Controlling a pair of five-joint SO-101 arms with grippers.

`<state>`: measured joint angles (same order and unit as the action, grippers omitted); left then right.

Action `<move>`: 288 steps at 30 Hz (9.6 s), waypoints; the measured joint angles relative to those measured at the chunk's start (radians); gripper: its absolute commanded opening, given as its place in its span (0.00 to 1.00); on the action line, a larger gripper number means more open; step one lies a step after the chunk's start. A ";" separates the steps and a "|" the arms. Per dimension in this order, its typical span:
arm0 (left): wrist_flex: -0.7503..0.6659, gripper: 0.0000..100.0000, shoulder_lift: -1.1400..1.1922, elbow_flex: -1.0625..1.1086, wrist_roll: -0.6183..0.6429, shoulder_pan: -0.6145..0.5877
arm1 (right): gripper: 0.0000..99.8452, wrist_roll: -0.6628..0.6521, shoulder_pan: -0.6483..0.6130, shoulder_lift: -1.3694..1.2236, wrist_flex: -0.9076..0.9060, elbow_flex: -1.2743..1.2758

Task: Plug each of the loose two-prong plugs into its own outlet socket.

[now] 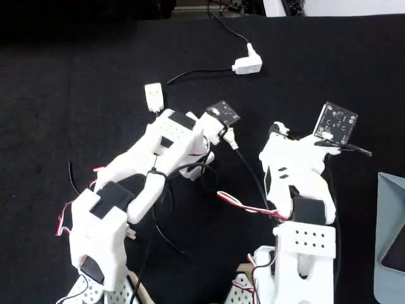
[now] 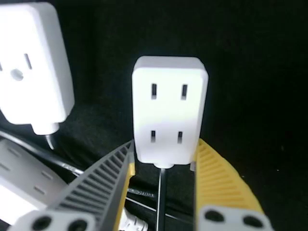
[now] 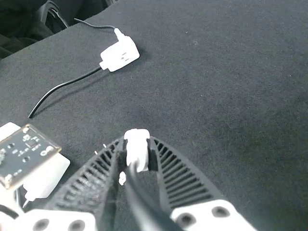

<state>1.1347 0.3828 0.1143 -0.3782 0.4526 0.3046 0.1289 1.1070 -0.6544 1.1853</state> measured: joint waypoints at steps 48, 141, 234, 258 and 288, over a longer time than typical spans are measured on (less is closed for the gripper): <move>-0.002 0.29 -1.445 1.010 0.160 -0.631 | 0.01 -0.158 -0.516 -0.269 -0.086 -0.064; -0.081 0.29 -1.554 1.292 0.110 -0.824 | 0.01 -0.207 -0.292 -0.580 -0.222 -0.514; -0.087 0.29 -1.554 1.304 0.110 -0.824 | 0.01 -0.666 -0.080 -1.077 -0.201 -0.422; -0.087 0.29 -1.554 1.304 0.110 -0.824 | 0.01 -0.250 -0.532 -1.045 -0.512 -0.687; -0.087 0.29 -1.554 1.304 0.110 -0.824 | 0.01 -0.371 -0.123 -1.234 -0.456 -0.540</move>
<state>1.0472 -1.1715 1.4185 -0.2677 -0.3713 -0.0667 0.0061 -0.1266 -1.1101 0.6452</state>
